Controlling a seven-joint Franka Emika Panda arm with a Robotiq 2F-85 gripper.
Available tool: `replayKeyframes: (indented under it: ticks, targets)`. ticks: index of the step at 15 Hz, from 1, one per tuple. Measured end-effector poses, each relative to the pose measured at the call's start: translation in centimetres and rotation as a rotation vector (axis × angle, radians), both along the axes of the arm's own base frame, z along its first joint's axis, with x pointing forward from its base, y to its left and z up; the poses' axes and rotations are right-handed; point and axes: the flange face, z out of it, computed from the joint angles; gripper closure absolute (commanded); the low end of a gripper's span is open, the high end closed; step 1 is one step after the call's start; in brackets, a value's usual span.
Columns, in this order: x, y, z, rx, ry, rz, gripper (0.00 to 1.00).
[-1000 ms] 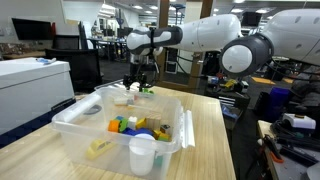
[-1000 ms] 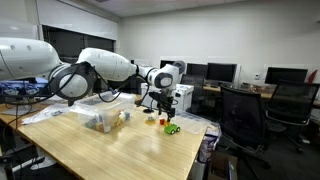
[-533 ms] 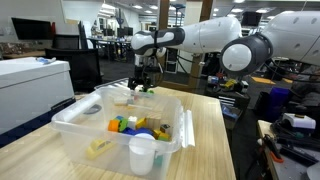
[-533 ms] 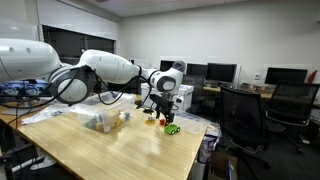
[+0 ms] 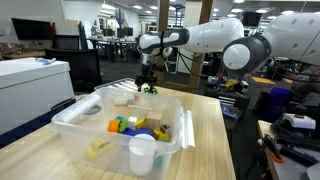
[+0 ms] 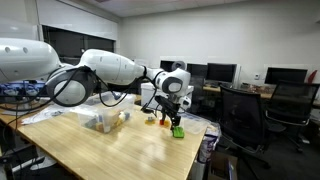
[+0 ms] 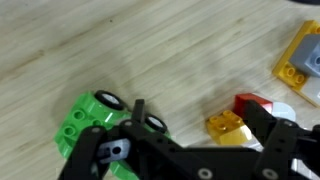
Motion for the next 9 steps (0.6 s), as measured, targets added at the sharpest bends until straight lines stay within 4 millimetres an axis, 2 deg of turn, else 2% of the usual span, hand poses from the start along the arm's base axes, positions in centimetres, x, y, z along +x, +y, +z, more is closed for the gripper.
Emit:
replayKeyframes:
  ticks: [4, 6, 7, 9]
  targets:
    - [2.2, 4.8, 1.8, -0.027, -0.055, 0.074, 0.00]
    - [3.1, 6.2, 2.7, -0.044, -0.104, 0.071, 0.00]
    - [3.4, 6.3, 3.0, -0.052, -0.125, 0.054, 0.00]
    - [3.9, 5.0, 3.9, -0.080, -0.176, -0.072, 0.00]
